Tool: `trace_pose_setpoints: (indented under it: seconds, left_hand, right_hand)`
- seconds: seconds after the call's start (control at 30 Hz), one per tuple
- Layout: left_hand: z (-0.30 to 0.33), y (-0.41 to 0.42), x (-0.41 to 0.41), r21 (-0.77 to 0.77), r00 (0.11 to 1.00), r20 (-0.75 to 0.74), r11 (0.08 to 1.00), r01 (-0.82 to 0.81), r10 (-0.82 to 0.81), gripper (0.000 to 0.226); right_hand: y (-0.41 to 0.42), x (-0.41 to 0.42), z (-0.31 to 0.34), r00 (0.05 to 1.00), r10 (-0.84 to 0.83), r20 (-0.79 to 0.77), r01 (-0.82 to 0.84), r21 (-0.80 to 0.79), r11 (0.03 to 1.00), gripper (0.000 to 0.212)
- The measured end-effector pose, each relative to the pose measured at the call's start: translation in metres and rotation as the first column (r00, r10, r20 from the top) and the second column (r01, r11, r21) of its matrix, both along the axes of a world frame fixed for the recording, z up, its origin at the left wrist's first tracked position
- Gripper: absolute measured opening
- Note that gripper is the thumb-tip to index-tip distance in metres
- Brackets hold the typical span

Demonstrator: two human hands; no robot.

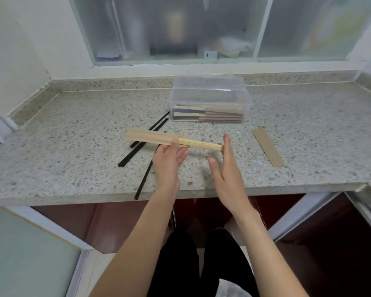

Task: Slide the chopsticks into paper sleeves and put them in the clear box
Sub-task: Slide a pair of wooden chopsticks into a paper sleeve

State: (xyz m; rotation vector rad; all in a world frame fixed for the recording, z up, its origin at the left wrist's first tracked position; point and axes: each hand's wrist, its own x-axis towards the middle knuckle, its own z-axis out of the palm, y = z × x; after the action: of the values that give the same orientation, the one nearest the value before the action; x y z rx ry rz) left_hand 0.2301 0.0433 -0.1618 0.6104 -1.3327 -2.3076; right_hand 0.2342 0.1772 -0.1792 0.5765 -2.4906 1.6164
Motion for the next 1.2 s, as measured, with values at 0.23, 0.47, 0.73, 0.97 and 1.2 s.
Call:
trace_pose_setpoints:
  seconds: [0.23, 0.47, 0.73, 0.97, 1.2]
  left_hand:
    - [0.029, 0.011, -0.065, -0.282, 0.984, -0.01, 0.944, 0.169, -0.179, 0.014]
    - [0.087, -0.004, -0.166, -0.898, 0.919, 0.193, 0.316, 0.307, -0.343, 0.02]
    - [0.075, -0.012, -0.248, -0.782, 0.85, 0.506, -0.492, 0.382, -0.146, 0.03]
    - [0.05, -0.04, -0.259, -0.723, 0.739, 0.647, -0.457, 0.518, -0.185, 0.035]
    - [0.066, -0.037, -0.163, -0.972, 0.955, 0.13, -0.225, 0.069, -0.268, 0.027]
  right_hand:
    - [0.041, -0.067, 0.029, 0.98, -0.067, 0.188, 0.117, -0.274, 0.954, 0.019]
    - [0.042, -0.134, 0.065, 0.989, -0.141, -0.043, 0.143, 0.03, 0.989, 0.018]
    - [0.042, -0.238, 0.073, 0.866, -0.149, -0.477, 0.392, 0.463, 0.795, 0.034]
    - [0.038, -0.253, 0.048, 0.966, 0.037, -0.257, 0.164, 0.715, 0.679, 0.037]
    - [0.071, -0.18, 0.046, 0.928, -0.103, -0.358, 0.25, 0.391, 0.886, 0.028]
